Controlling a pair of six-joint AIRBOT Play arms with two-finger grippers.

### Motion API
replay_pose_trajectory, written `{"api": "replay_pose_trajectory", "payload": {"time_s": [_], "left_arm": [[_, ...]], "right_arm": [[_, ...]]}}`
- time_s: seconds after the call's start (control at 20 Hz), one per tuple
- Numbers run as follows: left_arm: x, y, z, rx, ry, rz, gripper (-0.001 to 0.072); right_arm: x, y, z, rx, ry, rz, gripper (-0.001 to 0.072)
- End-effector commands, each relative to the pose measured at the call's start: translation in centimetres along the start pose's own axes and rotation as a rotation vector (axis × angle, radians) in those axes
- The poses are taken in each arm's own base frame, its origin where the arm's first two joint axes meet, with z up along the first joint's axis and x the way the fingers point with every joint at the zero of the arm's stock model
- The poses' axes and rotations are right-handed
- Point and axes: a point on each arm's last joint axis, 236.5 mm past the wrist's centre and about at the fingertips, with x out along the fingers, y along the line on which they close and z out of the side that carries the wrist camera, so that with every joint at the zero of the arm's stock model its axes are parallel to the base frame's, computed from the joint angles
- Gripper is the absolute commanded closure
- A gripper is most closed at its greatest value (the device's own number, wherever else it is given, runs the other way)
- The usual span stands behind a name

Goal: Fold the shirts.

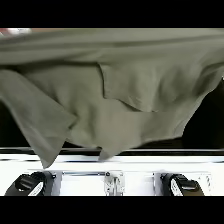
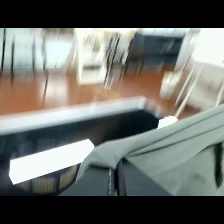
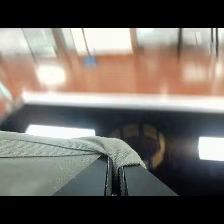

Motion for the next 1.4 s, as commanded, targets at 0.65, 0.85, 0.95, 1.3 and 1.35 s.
{"api": "replay_pose_trajectory", "payload": {"time_s": [0.65,0.85,0.95,1.3,1.35], "left_arm": [[22.0,13.5,-38.1,-0.761,0.584,0.318,0.0670],[20.8,12.4,-41.6,-0.798,0.733,0.301,0.0488],[18.8,12.3,-42.0,-0.832,0.845,0.283,-0.0013],[1.5,19.4,-42.2,-0.801,1.284,0.347,0.0133],[0.4,20.0,-42.3,-0.842,1.260,0.363,0.0128]], "right_arm": [[30.4,-13.7,-31.5,0.490,0.700,-0.088,0.0663],[29.8,-13.1,-34.1,0.512,0.800,-0.071,0.0299],[29.1,-13.0,-33.4,0.494,0.817,-0.053,0.0016],[13.1,-18.8,-36.8,0.399,1.302,-0.133,0.0111],[11.3,-18.3,-37.8,0.458,1.337,-0.088,0.0110]]}}
